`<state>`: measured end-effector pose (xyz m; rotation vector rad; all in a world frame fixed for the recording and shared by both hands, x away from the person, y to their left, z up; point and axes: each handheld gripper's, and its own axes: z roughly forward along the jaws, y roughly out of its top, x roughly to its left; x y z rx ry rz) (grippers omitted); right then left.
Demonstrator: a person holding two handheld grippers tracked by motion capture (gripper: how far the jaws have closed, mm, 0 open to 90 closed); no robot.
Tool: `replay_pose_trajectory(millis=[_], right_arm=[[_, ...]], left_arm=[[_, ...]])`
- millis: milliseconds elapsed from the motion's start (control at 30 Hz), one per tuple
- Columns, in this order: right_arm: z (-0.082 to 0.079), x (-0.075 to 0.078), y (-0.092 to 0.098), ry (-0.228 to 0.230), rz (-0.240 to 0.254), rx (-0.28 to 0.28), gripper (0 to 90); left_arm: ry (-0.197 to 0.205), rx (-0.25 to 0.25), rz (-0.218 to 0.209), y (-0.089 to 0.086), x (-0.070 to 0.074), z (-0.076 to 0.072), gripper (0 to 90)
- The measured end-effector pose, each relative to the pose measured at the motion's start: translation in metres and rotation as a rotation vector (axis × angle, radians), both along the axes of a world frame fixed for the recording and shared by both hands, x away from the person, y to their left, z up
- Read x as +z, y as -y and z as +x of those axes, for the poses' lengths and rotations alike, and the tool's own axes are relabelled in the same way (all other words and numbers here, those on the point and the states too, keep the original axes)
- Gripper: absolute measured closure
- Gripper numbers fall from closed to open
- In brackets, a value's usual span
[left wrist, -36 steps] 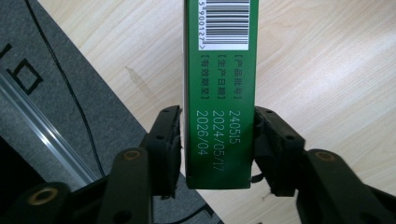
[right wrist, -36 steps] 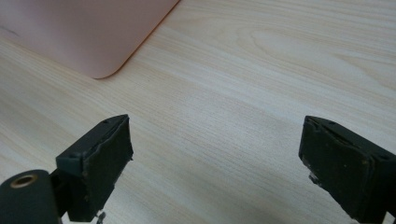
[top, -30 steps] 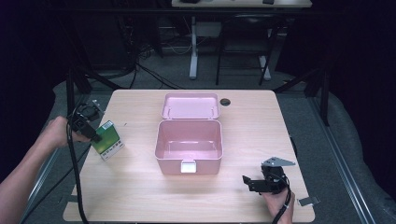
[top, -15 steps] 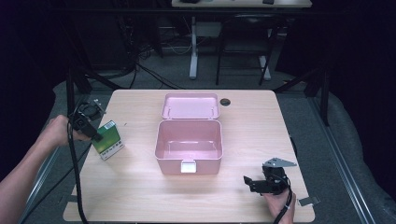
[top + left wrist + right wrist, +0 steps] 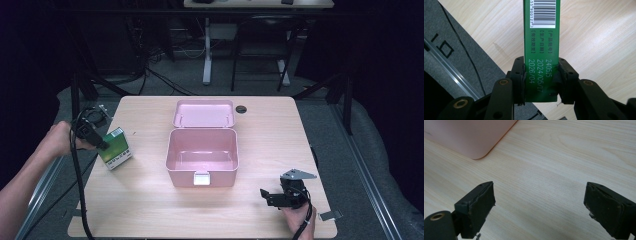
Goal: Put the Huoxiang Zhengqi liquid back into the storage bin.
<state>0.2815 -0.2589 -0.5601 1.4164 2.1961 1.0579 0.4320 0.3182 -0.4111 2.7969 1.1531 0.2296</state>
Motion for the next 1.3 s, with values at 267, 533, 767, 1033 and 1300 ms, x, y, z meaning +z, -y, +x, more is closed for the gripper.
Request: replay_pose_trajectory(millis=[267,533,767,1033,1300], right_arm=[[-0.001,0.001,0.001,0.003,-0.001,-0.001,9.1],[-0.002,0.002,0.001,0.013,0.005,-0.004,9.1],[-0.003,0.001,0.001,0.019,0.01,-0.004,9.0],[-0.004,-0.002,-0.002,0.034,0.013,-0.001,8.4],[-0.007,-0.006,0.0,0.065,0.001,-0.007,7.5]], left_arm=[[-0.001,-0.017,-0.01,0.003,0.01,-0.002,64.0],[0.004,-0.046,-0.016,0.01,0.025,-0.006,64.0],[0.008,-0.066,-0.018,0.016,0.037,-0.009,64.0],[0.018,-0.097,-0.02,0.025,0.051,-0.012,64.0],[0.025,-0.113,-0.018,0.031,0.065,-0.011,64.0]])
